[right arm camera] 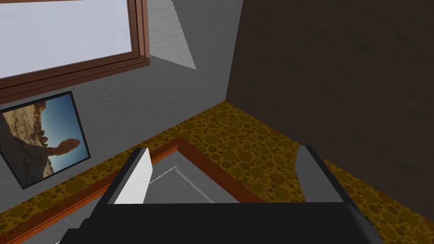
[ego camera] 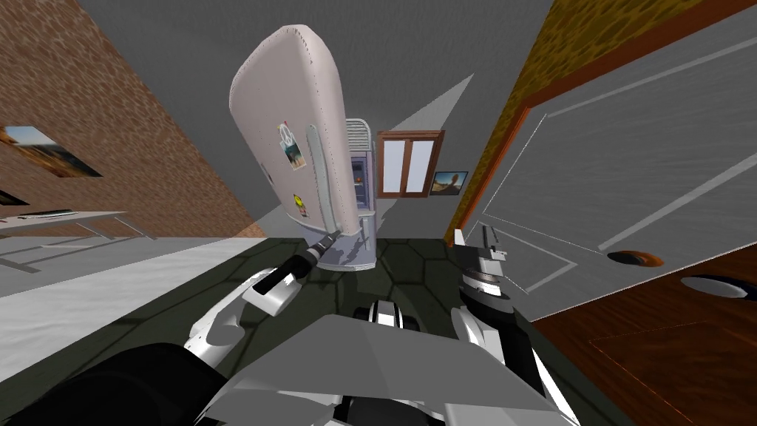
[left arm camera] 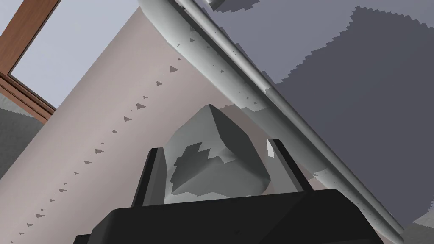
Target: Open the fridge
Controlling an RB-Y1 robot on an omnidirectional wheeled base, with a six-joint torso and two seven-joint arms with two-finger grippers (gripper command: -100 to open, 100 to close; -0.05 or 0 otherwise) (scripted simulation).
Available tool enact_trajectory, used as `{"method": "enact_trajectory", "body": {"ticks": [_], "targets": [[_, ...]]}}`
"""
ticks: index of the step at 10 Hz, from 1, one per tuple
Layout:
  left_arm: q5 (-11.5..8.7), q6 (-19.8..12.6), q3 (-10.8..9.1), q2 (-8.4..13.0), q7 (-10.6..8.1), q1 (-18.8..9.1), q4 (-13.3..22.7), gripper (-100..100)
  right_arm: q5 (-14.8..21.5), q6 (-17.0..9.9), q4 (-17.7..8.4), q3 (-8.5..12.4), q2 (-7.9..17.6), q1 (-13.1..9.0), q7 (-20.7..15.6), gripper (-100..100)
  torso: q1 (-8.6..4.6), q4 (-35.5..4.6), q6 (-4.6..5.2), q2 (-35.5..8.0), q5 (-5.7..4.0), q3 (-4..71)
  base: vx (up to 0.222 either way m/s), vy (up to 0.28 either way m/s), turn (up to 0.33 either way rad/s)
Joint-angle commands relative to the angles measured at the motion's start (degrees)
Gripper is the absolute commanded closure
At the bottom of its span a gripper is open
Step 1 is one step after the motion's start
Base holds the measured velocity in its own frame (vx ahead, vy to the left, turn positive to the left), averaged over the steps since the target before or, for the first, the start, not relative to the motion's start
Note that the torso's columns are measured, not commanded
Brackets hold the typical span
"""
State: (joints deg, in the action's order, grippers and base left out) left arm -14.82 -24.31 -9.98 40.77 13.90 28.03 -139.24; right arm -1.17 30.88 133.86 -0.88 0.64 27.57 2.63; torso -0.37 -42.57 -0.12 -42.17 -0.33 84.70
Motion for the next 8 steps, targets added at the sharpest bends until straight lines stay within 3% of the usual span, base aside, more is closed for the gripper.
{"method": "enact_trajectory", "body": {"ticks": [1, 4, 8], "targets": [[-0.4, 0.8, 0.75, 0.8, 0.30, 0.3, -0.6, 100, 0.0, 0.0, 0.0, 0.0, 0.0, 0.0, 0.0, 0, 0.05, 0.1, 0.18, 0.0, 0.04, 0.0, -0.131, 0.149, -0.073], [-1.3, 2.4, 2.24, 2.4, 0.90, 0.8, -1.8, 100, 0.0, 0.0, 0.0, 0.0, 0.0, 0.0, 0.0, 0, 0.69, 0.0, -0.06, -0.3, 0.26, -0.2, -0.150, 0.200, -0.074], [-2.6, 4.8, 4.47, 4.8, 1.79, 1.7, -3.7, 100, 0.0, 0.0, 0.0, 0.0, 0.0, 0.0, 0.0, 0, 0.85, -0.1, -0.11, -0.2, 0.20, -0.1, -0.215, 0.240, -0.084]]}}
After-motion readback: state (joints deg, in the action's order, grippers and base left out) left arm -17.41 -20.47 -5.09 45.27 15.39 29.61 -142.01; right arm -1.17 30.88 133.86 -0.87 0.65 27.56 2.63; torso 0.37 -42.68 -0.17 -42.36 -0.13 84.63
